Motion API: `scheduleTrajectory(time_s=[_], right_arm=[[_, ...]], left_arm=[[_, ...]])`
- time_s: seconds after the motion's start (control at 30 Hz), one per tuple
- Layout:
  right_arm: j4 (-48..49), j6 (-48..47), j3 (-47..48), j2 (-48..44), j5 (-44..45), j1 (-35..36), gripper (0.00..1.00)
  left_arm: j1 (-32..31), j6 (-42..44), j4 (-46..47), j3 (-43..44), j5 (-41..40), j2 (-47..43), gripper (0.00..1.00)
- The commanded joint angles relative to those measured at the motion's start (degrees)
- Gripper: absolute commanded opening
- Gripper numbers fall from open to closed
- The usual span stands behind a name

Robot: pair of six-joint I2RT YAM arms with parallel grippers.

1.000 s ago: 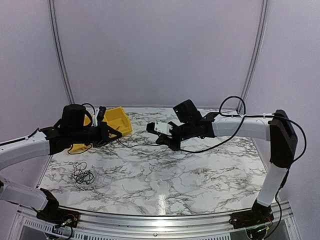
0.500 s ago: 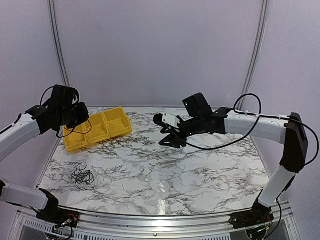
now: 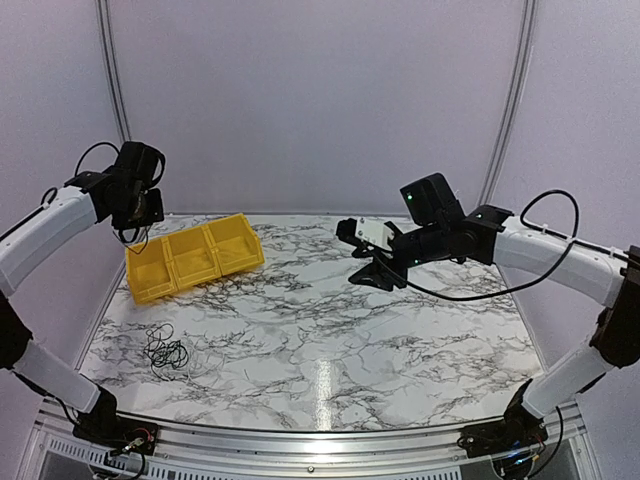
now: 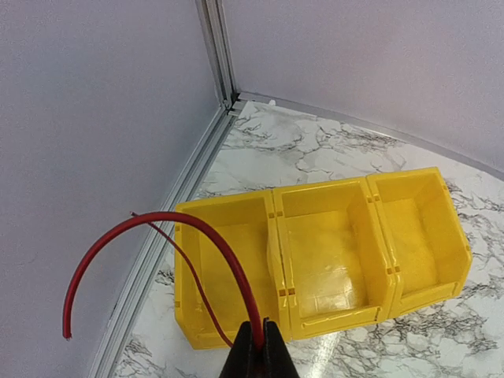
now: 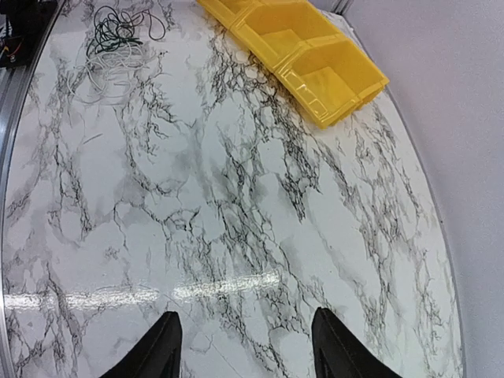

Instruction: Untangle the cables

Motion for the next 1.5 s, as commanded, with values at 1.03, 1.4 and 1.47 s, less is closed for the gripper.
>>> scheduleTrajectory(time_s=[1.03, 1.4, 1.47], right_arm=[[-2.4, -3.3, -7.2, -4.0, 4.6, -1.0, 0.57], [-2.4, -3.9, -8.3, -4.6, 5.1, -1.1, 0.57], [-2.4, -3.9, -8.4, -4.5, 5.1, -1.0, 0.57]], left_arm=[[16.5, 8.0, 11.3, -4.2, 26.0, 17.6, 0.0], [17.3, 5.5, 12.6, -1.6, 25.2, 24.6, 0.0], [17.4, 6.0, 12.8, -1.5, 25.4, 25.5, 0.0]])
